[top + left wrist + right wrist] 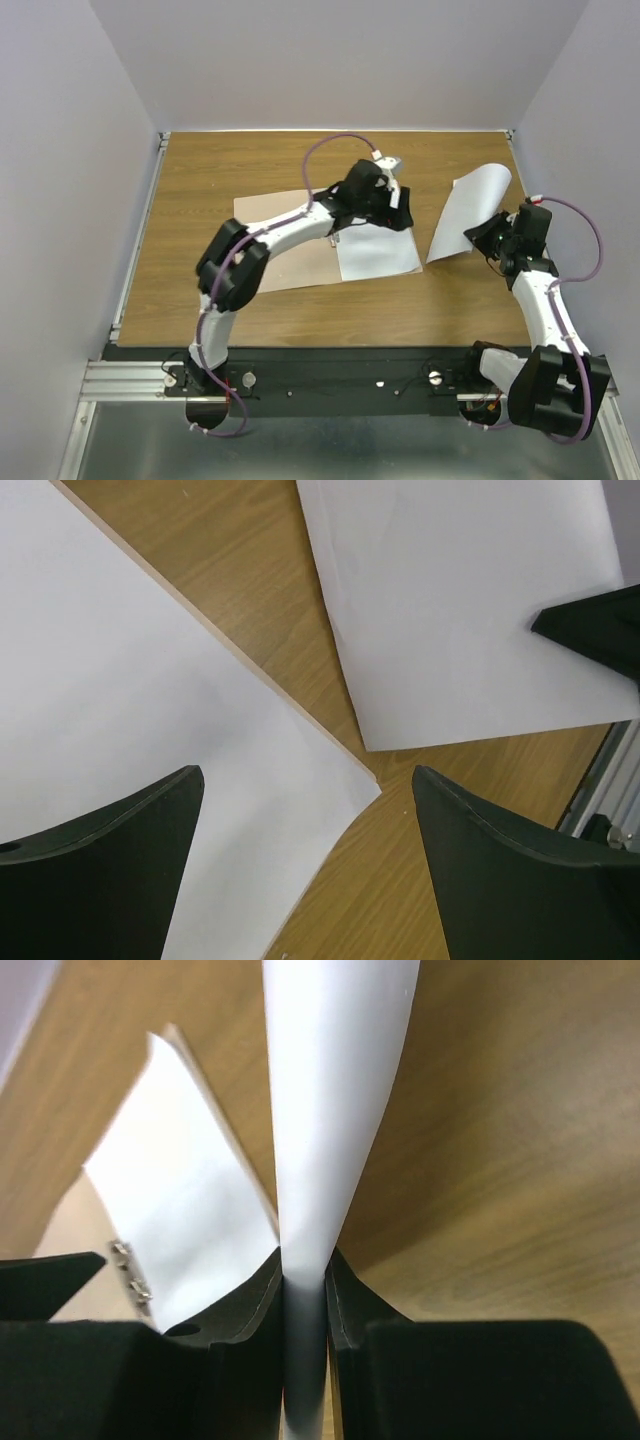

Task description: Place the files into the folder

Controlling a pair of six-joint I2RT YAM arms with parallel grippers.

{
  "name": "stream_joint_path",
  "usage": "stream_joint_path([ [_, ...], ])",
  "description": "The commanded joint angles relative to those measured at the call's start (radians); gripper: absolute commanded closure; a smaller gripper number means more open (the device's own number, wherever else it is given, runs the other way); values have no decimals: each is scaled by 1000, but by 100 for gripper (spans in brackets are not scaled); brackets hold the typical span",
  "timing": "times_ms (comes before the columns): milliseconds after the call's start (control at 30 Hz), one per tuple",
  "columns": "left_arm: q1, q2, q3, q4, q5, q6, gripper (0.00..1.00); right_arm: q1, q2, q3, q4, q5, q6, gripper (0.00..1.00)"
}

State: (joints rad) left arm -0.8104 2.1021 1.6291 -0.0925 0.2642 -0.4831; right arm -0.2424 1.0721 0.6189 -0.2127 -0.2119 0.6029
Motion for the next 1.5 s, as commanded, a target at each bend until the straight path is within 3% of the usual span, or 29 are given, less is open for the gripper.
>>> stream_joint_path([
  [0,49,-220,-138,54,-71,-8,5,-1,-37,97,-20,-176,-60,73],
  [233,266,-488,-559,158,-89,-126,5,64,-52,260,-22,-349,-92,73],
  [400,371,-663,-776,134,-201,-175,5,369,63,422,-11,-251,-75,74],
  [567,444,-816,-928,122,-233,-233,5,541,233,522,143,-253,-2,74],
  [733,484,-921,-1009,71,-309,-262,5,637,405,552,241,-167,44,75],
  [967,533,-936,-1092,34,-341,-292,5,676,596,420,424,-35,178,76],
  [1133,553,-930,-1117,22,-367,-308,5,738,641,300,596,110,232,76],
  [1467,585,-923,-1163,16,-381,-322,5,848,693,262,664,356,175,76],
])
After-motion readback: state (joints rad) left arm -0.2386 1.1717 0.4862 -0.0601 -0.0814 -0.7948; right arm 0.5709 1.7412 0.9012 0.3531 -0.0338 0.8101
